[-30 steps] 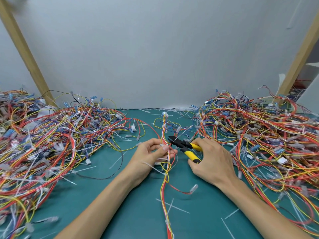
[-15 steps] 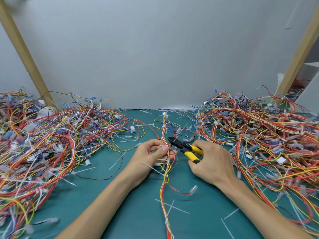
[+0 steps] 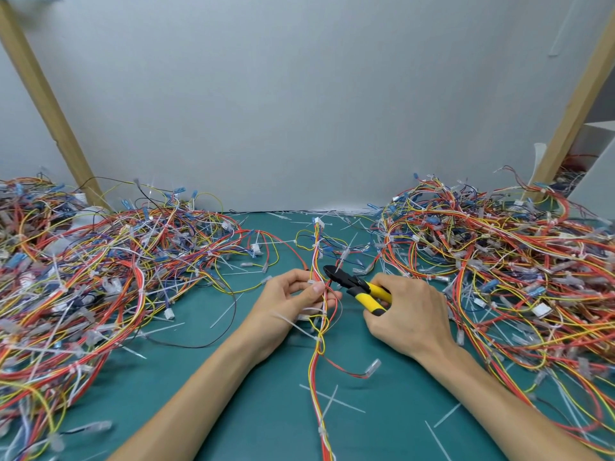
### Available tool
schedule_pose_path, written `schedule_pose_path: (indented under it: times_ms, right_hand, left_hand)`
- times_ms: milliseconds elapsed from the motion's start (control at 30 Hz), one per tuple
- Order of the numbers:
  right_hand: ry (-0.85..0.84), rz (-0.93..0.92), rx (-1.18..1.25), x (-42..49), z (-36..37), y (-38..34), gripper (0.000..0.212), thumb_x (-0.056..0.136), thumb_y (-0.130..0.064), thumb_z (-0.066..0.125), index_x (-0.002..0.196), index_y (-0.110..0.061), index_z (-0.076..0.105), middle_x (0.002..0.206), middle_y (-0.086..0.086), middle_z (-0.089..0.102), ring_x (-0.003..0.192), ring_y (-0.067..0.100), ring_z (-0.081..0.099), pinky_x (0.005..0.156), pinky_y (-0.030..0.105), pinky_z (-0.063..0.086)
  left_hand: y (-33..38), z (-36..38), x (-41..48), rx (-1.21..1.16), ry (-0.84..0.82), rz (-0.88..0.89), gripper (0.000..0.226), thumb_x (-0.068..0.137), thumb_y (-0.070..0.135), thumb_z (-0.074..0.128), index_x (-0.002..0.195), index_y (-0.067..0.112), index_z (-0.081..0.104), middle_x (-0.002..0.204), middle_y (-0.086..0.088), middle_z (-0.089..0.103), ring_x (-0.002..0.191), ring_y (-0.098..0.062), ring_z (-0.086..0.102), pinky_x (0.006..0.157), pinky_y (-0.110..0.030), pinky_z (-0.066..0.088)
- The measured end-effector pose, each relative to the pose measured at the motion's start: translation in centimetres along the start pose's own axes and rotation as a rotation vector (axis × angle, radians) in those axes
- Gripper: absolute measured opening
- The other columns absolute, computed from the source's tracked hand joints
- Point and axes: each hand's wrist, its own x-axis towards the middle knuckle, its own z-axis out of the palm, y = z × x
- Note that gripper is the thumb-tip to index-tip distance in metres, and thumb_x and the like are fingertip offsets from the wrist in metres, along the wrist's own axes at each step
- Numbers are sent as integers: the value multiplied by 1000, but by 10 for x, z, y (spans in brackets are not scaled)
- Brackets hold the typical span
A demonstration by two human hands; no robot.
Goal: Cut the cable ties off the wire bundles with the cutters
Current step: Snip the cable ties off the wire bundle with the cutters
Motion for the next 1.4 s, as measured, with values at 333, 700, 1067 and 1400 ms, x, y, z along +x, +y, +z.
schedule_pose_path:
  times_ms: [333, 700, 1067, 1400]
  right_hand:
    - [20, -53, -22, 0, 3, 1, 27, 64, -35, 73, 86, -26, 61, 74, -9, 59, 76, 23, 56, 61, 28, 36]
    - [-17, -32, 5, 0, 3, 1, 44, 65, -34, 75, 107, -23, 66, 94, -5, 66, 91, 23, 58, 79, 31, 45]
    - [-13, -48, 0, 0, 1, 1, 26, 66, -35, 73, 89, -27, 62, 76, -8, 60, 79, 22, 55, 62, 28, 36]
    - [-11, -4, -9, -1, 1, 0, 16, 70, -36, 71, 72, -25, 60, 64, -6, 59, 65, 22, 55, 53, 29, 43]
  left_hand:
    - [-1, -3, 1, -17, -16, 6, 27, 80, 15, 67, 97, -4, 57, 86, -19, 72, 87, -27, 73, 71, -25, 57]
    - [-2, -3, 1, -21, -21, 7, 25, 81, 14, 67, 97, -3, 58, 86, -20, 72, 88, -28, 73, 71, -25, 57]
    - [-1, -2, 1, -13, -13, 12, 25, 79, 14, 67, 96, -3, 58, 86, -21, 72, 84, -26, 73, 70, -25, 57]
    - [0, -1, 0, 10, -11, 5, 24, 81, 14, 66, 96, -3, 58, 88, -22, 71, 84, -25, 73, 70, -25, 57]
